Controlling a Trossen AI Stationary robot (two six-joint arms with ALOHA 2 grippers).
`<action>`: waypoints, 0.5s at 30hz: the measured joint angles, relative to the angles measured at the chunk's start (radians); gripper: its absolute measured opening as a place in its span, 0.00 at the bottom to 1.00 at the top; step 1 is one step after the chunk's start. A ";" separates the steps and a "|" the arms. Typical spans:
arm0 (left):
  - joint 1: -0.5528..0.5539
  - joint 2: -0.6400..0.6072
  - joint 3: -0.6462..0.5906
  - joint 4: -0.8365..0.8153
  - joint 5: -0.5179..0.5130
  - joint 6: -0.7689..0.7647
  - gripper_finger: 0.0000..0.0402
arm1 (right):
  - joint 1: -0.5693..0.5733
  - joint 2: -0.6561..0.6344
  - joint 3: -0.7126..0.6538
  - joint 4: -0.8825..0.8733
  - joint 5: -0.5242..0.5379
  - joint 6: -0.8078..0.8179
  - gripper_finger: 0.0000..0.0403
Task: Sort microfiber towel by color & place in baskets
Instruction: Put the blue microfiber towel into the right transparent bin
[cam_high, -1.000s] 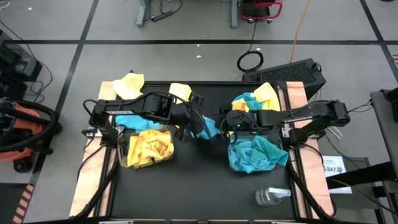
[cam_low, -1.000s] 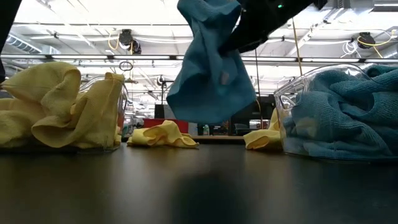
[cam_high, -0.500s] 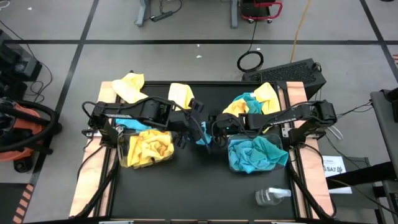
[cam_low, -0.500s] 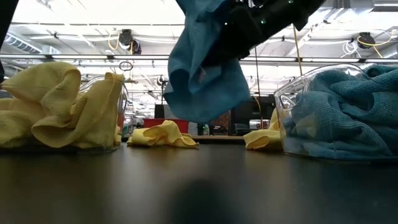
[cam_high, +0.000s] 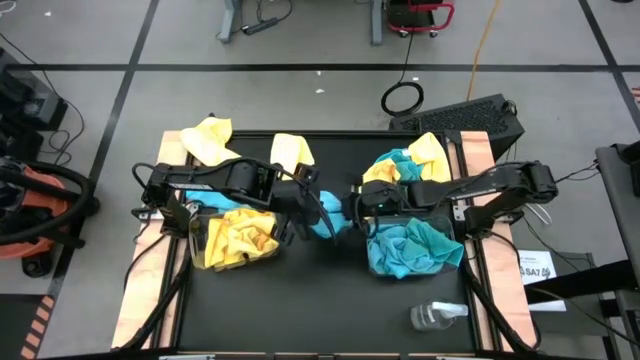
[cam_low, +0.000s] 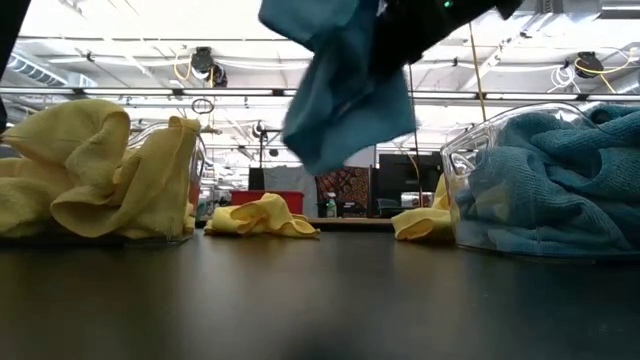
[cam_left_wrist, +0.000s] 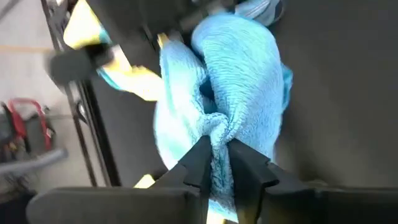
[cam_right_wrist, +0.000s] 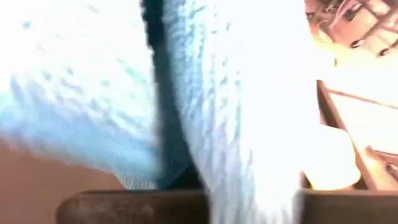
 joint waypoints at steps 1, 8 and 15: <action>0.000 0.000 0.000 -0.002 0.012 -0.014 0.16 | 0.006 -0.019 0.000 -0.013 0.013 0.000 0.01; 0.000 0.011 -0.030 0.047 0.090 -0.056 0.25 | 0.058 -0.200 0.000 -0.087 0.051 0.001 0.01; 0.001 0.015 -0.133 0.219 0.087 0.006 0.26 | 0.123 -0.335 0.000 -0.091 -0.006 0.022 0.00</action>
